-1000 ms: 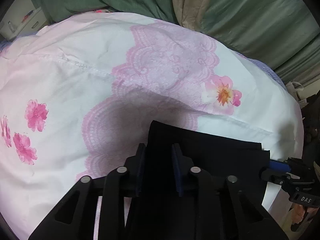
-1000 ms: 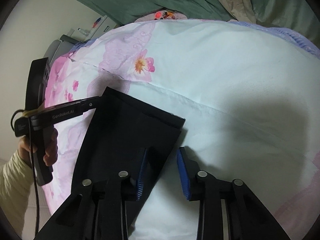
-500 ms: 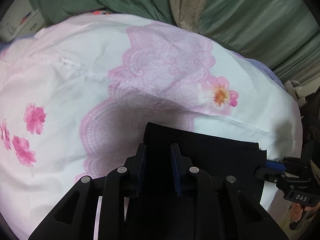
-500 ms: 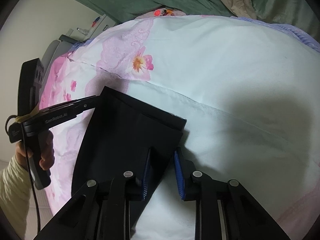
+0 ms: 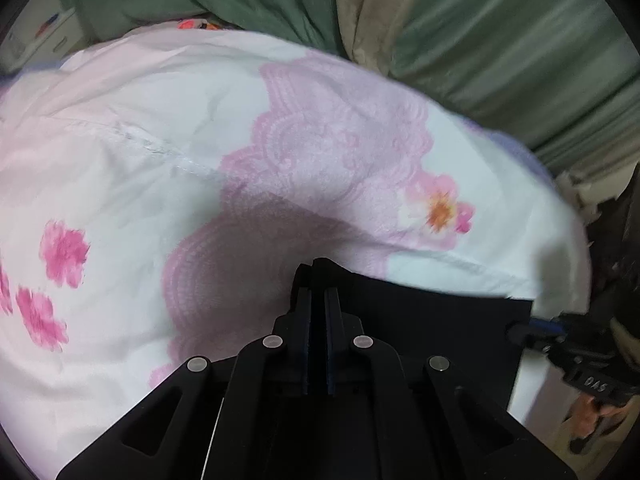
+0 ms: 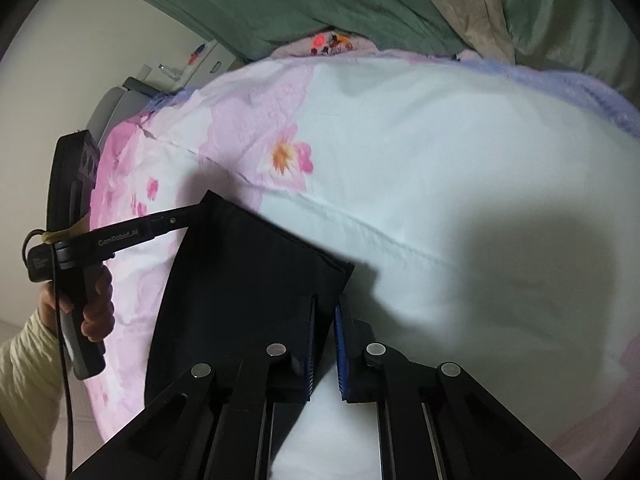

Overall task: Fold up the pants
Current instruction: 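Lift the strip end with both grippers and fold it back over the strip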

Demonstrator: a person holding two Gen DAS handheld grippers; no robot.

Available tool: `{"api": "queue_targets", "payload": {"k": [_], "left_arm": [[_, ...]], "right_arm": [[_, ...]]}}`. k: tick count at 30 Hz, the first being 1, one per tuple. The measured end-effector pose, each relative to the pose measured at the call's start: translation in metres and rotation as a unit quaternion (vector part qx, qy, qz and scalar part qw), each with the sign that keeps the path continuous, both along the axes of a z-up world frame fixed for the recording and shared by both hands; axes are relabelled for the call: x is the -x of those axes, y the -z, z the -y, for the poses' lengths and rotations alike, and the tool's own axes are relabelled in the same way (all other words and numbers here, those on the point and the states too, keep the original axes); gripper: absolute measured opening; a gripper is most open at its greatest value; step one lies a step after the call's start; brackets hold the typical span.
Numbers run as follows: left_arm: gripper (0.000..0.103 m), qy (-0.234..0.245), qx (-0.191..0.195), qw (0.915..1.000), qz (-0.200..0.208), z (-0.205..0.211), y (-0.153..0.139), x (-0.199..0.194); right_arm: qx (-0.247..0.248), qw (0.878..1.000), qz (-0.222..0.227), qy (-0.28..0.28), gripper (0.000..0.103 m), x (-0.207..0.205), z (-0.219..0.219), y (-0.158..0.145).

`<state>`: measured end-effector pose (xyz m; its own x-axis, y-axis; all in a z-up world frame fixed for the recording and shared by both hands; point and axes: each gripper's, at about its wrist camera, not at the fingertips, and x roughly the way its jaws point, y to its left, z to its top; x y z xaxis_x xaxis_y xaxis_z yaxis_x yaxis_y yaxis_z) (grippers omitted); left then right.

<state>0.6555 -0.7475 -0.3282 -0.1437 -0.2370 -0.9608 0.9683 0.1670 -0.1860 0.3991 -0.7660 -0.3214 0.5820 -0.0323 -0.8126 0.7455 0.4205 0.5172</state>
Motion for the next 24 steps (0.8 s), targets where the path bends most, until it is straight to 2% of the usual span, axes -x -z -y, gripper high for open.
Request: {"api": "queue_targets", "payload": {"k": [2,4,6,7,9,11,12,18,22,24], "left_arm": [[0.008,0.0,-0.004,1.0,0.002,0.003,0.004,0.001],[0.008,-0.008,-0.003,0.9999,-0.007,0.002,0.004,-0.002],[0.009,-0.004,-0.002,1.0,-0.006,0.001,0.001,-0.001],[0.012,0.001,-0.001,1.0,-0.002,0.0,-0.001,0.0],[0.026,0.007,0.004,0.9998,0.015,-0.001,-0.009,-0.004],[0.044,0.015,0.01,0.9997,0.018,-0.001,-0.012,-0.005],[0.045,0.016,0.006,0.9997,0.014,0.0,-0.01,-0.006],[0.048,0.01,-0.022,0.9997,-0.011,0.008,0.011,-0.011],[0.048,0.009,-0.03,0.9994,-0.017,0.007,0.012,-0.011],[0.042,0.019,-0.041,0.9987,-0.023,0.006,0.012,-0.006]], "right_arm": [[-0.006,1.0,-0.006,-0.002,0.012,-0.001,0.002,0.006],[-0.016,1.0,-0.01,-0.003,0.02,0.001,0.003,0.012],[-0.029,1.0,-0.008,-0.004,0.024,0.004,0.005,0.015],[-0.035,0.999,0.0,0.0,0.025,0.006,0.007,0.015],[-0.044,0.999,0.005,0.001,0.025,0.007,0.009,0.018],[-0.046,0.999,0.008,-0.003,0.025,0.007,0.009,0.02],[-0.046,0.999,0.009,-0.005,0.025,0.007,0.009,0.021],[-0.051,0.998,0.016,-0.013,0.025,0.007,0.013,0.03],[-0.059,0.998,0.025,-0.01,0.025,0.005,0.019,0.039],[-0.061,0.998,0.027,-0.01,0.025,0.001,0.021,0.042]]}}
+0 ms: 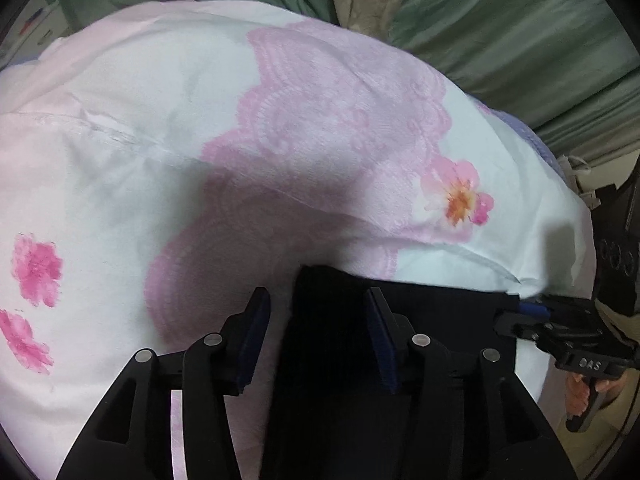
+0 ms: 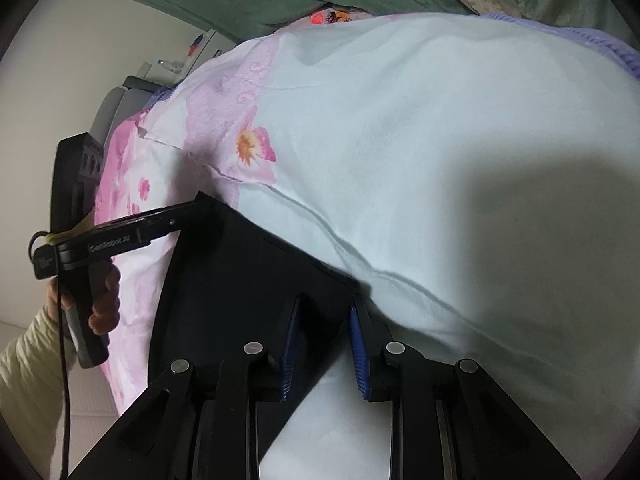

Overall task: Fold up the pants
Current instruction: 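Lift the strip end with both grippers and fold it back over the strip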

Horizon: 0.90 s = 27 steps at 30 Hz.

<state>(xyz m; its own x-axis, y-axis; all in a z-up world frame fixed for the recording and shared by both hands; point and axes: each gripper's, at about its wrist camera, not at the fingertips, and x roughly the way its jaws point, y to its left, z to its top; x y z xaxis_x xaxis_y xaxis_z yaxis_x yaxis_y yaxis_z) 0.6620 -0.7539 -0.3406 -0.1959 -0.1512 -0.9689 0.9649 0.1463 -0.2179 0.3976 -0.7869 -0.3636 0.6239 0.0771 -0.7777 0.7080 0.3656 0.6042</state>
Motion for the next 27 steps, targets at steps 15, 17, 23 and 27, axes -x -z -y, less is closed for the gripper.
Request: {"api": "queue_targets", "payload": {"k": [15,17,23,27], "left_arm": [[0.015,0.031,0.099,0.9921,0.07,-0.047,-0.133,0.021],[0.015,0.026,0.11,0.9907,0.076,-0.052,-0.152,0.023],[0.015,-0.001,0.155,0.9811,0.116,-0.098,-0.218,0.033],[0.015,-0.03,0.173,0.9749,0.136,-0.137,-0.247,0.039]], "right_arm": [[0.09,0.995,0.01,-0.042,0.012,0.003,-0.023,-0.101],[0.117,0.991,0.017,-0.06,0.012,0.001,-0.036,-0.129],[0.18,0.976,0.049,-0.112,0.012,0.0,-0.074,-0.206],[0.23,0.958,0.064,-0.156,0.012,0.001,-0.116,-0.25]]}}
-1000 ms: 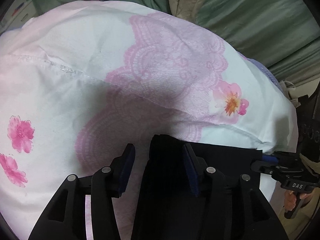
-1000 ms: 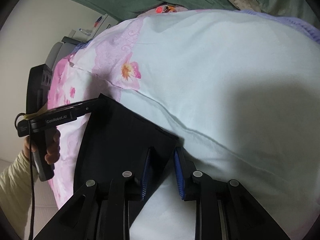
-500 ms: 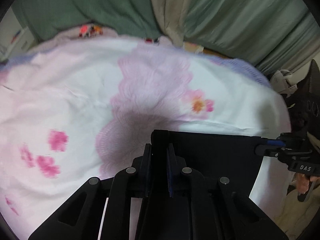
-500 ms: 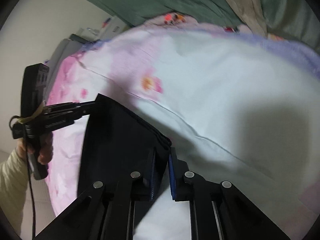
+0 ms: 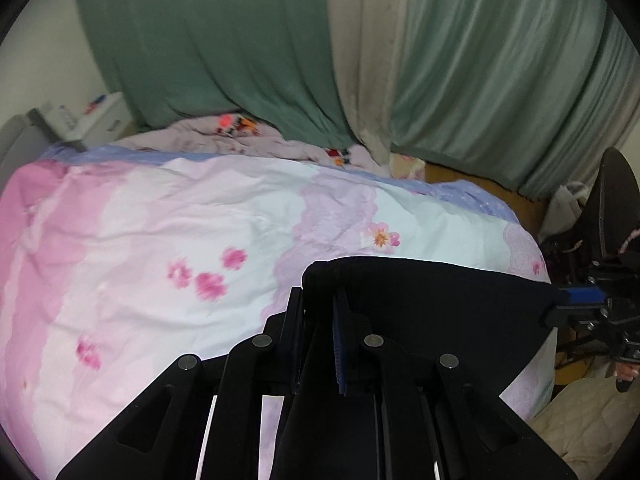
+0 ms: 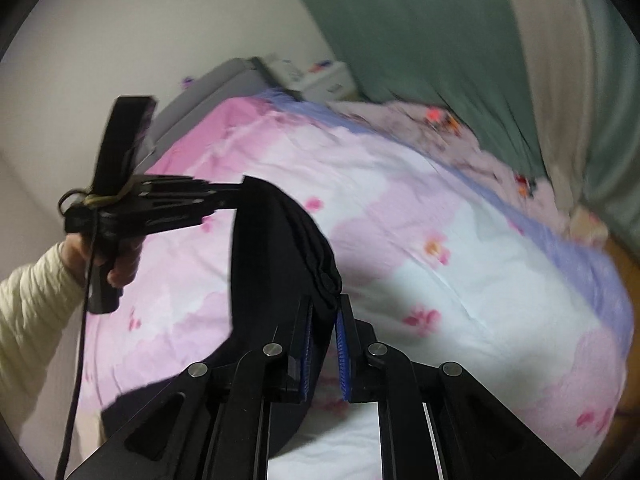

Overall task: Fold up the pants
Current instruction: 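Lift the strip end with both grippers and fold it back over the strip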

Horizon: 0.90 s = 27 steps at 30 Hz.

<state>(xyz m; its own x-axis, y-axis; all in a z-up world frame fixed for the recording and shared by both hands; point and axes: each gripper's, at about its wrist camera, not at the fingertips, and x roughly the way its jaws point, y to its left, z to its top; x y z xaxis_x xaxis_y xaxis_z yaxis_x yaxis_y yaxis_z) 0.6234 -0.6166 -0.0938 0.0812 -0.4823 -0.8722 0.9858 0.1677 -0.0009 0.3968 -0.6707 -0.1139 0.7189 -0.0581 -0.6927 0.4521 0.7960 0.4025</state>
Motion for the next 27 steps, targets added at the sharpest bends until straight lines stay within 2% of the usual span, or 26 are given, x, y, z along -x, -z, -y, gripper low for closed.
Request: {"api": "queue_targets", "payload": {"k": [6,14,20,27], "left_arm": [[0.015,-0.06,0.028,0.9978,0.006,-0.084,-0.032,0.004],[0.014,-0.135,0.044,0.9898,0.0,-0.21,-0.03,-0.002],[0.011,-0.187,0.015,0.9821,-0.022,-0.296,0.008,-0.016],[0.011,-0.238,-0.026,0.9689,-0.061,-0.373,0.073,-0.027]], "right_arm": [[0.037,0.998,0.007,-0.052,0.012,-0.001,-0.065,-0.036],[0.075,0.988,-0.006,-0.138,0.012,-0.011,-0.161,-0.06],[0.098,0.972,-0.034,-0.213,0.011,-0.03,-0.248,-0.047],[0.088,0.949,-0.08,-0.294,0.009,-0.057,-0.344,0.007]]}}
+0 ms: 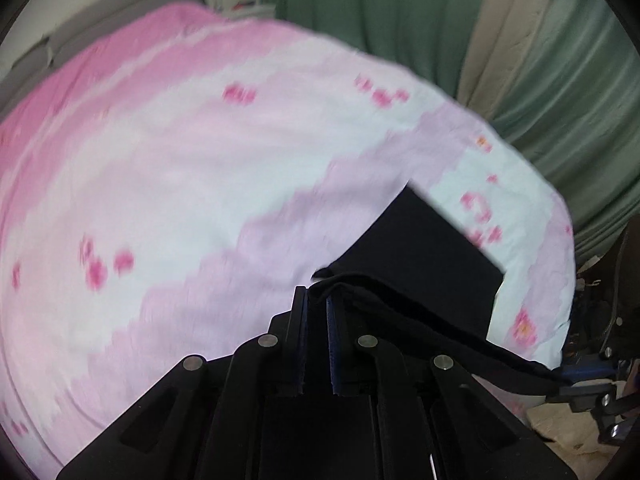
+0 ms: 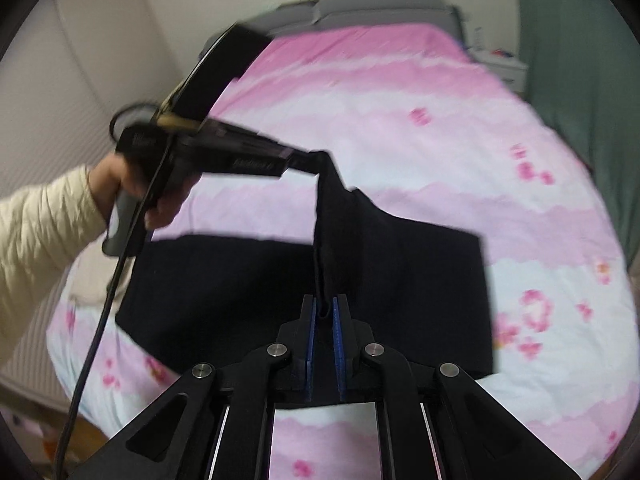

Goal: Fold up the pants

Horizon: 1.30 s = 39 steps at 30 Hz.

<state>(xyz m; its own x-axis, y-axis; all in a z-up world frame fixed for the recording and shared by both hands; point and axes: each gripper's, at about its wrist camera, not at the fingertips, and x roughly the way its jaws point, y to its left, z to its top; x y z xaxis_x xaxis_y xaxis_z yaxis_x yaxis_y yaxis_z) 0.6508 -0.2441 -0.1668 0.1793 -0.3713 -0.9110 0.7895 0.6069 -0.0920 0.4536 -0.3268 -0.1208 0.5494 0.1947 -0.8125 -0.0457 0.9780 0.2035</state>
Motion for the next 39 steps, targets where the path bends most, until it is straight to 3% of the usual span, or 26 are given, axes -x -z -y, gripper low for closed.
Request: {"api": "queue_targets", "payload": {"k": [3,5,6,7,9,11,17,19,23,28,31,34,39], "left_arm": [[0.012,-0.023,-0.043,0.9988,-0.008,-0.026,0.036,0.004],[0.02,-0.04,-0.077,0.9961,-0.014,-0.045,0.062,0.004],[0.023,-0.049,-0.09,0.9946,-0.019,-0.054,0.072,0.004],[0.027,-0.06,-0.102,0.9927,-0.023,-0.063,0.081,0.004],[0.027,-0.077,-0.116,0.99,-0.022,-0.077,0.09,0.003],[0.027,-0.092,-0.098,0.9902,-0.038,-0.09,0.091,0.006],[0.027,-0.112,0.012,0.9879,-0.107,-0.086,0.082,0.029],[0.028,-0.119,0.05,0.9799,-0.152,-0.075,0.087,0.039],[0.029,-0.152,0.087,0.9583,-0.225,-0.05,0.113,0.051],[0.034,-0.227,0.104,0.9182,-0.308,-0.027,0.151,0.065],[0.052,-0.263,0.092,0.9113,-0.304,-0.023,0.155,0.079],[0.058,-0.303,0.082,0.9011,-0.299,-0.026,0.154,0.096],[0.06,-0.312,0.073,0.8918,-0.319,-0.013,0.172,0.114]], "right_arm": [[-0.006,0.999,-0.04,-0.028,0.009,-0.006,-0.03,0.036],[-0.009,0.996,-0.075,-0.048,0.011,-0.01,-0.046,0.062],[-0.007,0.995,-0.091,-0.048,0.02,-0.011,-0.05,0.072],[-0.007,0.992,-0.117,-0.047,0.037,-0.012,-0.053,0.088],[-0.024,0.987,-0.152,-0.054,0.041,-0.011,-0.061,0.11],[-0.033,0.985,-0.161,-0.055,0.041,-0.007,-0.064,0.117],[-0.034,0.986,-0.166,-0.008,0.041,0.002,-0.037,0.122],[-0.022,0.986,-0.163,0.008,0.041,0.005,-0.024,0.122],[-0.011,0.985,-0.168,0.039,0.041,0.0,0.006,0.126],[-0.017,0.98,-0.186,0.061,0.041,-0.004,0.037,0.136],[-0.018,0.98,-0.188,0.061,0.041,-0.007,0.045,0.139],[-0.028,0.98,-0.189,0.063,0.041,-0.01,0.052,0.143],[-0.047,0.979,-0.187,0.062,0.041,-0.012,0.058,0.149]]}}
